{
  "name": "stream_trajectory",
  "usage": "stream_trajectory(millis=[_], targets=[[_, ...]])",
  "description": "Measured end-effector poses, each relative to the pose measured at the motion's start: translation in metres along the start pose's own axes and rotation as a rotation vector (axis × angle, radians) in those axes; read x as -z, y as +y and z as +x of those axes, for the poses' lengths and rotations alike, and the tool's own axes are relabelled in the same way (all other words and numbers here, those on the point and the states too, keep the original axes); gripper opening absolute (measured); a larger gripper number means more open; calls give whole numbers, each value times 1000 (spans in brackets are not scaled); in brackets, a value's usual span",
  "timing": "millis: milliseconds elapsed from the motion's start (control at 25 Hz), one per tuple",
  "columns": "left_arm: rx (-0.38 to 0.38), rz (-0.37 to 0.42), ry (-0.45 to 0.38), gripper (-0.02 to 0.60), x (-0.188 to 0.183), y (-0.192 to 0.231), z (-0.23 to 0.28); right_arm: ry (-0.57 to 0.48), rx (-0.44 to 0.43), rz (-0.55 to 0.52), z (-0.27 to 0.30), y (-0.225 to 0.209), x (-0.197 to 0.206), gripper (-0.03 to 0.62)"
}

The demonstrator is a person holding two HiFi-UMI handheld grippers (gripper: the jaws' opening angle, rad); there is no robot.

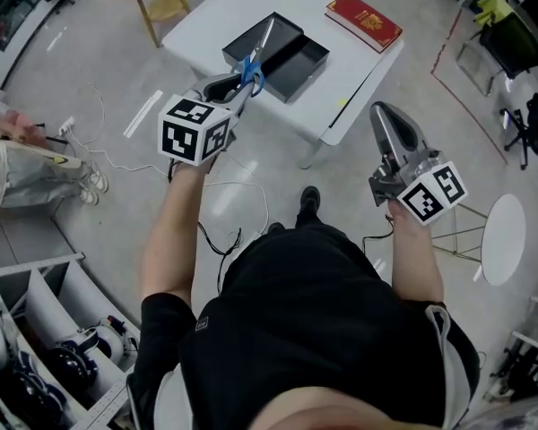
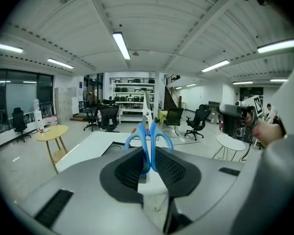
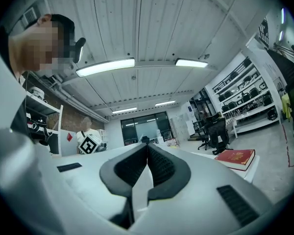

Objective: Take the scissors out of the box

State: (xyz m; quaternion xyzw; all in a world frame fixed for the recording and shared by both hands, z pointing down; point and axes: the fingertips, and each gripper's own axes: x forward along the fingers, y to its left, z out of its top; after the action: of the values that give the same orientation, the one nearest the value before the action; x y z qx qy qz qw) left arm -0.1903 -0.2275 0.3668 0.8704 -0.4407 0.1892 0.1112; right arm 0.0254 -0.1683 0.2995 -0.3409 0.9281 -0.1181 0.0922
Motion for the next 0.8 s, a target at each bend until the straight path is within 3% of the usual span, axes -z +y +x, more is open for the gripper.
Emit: stream_trajectory(millis=[320,800], targets=[[-39,-21,-114,86,15,-19,-78,12,38,-33,-31,44,4,29],[-85,-96,-185,86,29,-80,-126,-25,46,-22,-92,56,-15,29]])
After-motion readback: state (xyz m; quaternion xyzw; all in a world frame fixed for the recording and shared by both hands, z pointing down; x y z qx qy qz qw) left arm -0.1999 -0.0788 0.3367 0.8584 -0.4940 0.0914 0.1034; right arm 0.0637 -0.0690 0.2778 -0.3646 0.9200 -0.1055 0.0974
